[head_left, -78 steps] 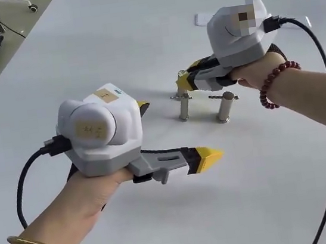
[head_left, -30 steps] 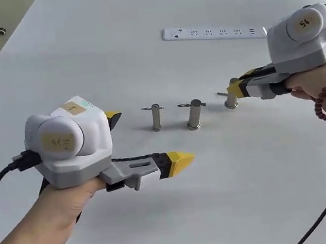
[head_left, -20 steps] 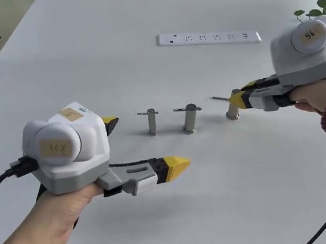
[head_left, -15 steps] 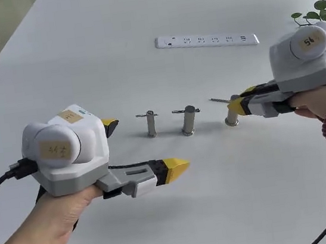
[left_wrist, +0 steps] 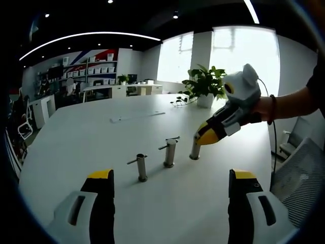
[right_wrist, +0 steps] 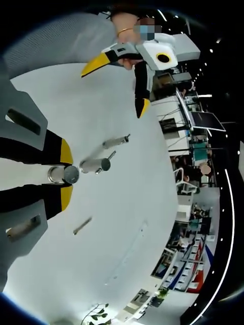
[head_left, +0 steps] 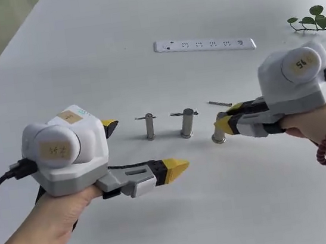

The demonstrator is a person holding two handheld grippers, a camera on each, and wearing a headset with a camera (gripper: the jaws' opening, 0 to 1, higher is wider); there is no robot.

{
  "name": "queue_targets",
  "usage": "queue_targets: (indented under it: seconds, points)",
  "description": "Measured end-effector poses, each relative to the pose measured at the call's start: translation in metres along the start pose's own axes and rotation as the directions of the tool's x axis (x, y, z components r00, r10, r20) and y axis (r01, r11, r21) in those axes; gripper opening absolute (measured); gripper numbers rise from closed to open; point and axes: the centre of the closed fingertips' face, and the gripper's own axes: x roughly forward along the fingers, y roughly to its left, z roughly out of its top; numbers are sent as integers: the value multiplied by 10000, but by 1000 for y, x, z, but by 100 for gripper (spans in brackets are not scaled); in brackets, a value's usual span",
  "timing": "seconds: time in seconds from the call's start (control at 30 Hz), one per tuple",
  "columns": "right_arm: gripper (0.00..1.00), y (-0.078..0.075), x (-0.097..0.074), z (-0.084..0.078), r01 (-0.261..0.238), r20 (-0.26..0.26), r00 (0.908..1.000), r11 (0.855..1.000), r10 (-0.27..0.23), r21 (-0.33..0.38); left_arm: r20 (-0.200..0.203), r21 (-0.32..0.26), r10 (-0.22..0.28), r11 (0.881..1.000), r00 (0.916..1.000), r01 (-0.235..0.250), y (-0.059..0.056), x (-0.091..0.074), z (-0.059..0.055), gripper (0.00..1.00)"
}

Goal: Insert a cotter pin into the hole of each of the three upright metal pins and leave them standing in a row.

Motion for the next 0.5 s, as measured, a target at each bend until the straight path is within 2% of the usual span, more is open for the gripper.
queue_targets:
  seconds: [0.07,0.13,0.23,0.5]
  points:
    - [7,5,2,0,-149,-5,9999,9999,149,-80,8,-8,9,10000,10000,-9,0,0,0,93]
    - [7,9,4,0,-144,-124,9998,9981,137,-595,10,-12,9,10000,10000,-9,0,0,0,93]
    - [7,7,9,2,-259,-75,9996,9982,255,-539,-6,17,-5,10000,10000,5,0,0,0,93]
    - [7,21,13,-2,-478,37,9988,9981,480,-376,24,6,42,10000,10000,-42,1,-1,1,93]
